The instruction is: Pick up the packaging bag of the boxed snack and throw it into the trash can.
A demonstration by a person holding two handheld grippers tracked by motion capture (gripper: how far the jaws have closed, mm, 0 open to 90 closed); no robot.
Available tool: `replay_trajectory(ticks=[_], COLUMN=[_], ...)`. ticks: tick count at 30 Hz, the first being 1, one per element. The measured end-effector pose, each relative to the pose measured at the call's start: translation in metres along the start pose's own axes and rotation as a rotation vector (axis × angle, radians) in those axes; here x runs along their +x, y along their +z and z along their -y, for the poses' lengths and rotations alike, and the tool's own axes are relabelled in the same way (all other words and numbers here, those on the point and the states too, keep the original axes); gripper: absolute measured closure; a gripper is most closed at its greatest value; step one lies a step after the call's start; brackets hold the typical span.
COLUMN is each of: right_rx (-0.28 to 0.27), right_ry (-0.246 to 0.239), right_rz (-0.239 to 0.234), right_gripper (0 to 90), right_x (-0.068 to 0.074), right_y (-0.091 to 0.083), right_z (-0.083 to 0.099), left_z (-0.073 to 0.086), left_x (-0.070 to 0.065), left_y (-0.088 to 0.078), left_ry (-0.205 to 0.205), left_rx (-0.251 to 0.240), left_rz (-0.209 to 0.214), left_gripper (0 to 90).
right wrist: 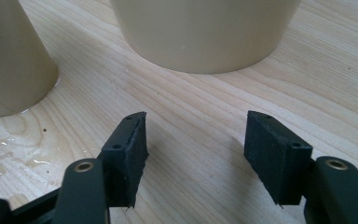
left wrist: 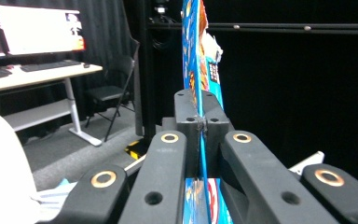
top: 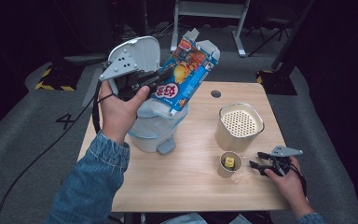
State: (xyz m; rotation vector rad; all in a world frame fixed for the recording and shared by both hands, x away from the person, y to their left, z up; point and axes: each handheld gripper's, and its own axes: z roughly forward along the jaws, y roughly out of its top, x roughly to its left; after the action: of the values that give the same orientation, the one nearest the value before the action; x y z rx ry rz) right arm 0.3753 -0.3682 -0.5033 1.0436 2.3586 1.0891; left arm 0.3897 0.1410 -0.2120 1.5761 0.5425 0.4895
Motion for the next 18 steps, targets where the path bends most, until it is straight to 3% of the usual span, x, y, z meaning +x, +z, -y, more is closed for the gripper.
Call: replay_trajectory(ticks=[9,18], right_rx=[0.0,0.0], right_ry=[0.0,0.001], right_rz=[0.0,-0.001], right_gripper=[39.6,39.6], right_x=[0.0,0.0], right_y=[0.0,0.0], right_z=[0.0,0.0], left_z=[-0.009,-0.007], left_x=[0.018,0.033], left_y=[-0.003,-0.001], left_ry=[0.015,0.013], left_rx=[-0.051,-0.089], left_rz=[-0.102,-0.204], left_gripper=[88.8,88.8])
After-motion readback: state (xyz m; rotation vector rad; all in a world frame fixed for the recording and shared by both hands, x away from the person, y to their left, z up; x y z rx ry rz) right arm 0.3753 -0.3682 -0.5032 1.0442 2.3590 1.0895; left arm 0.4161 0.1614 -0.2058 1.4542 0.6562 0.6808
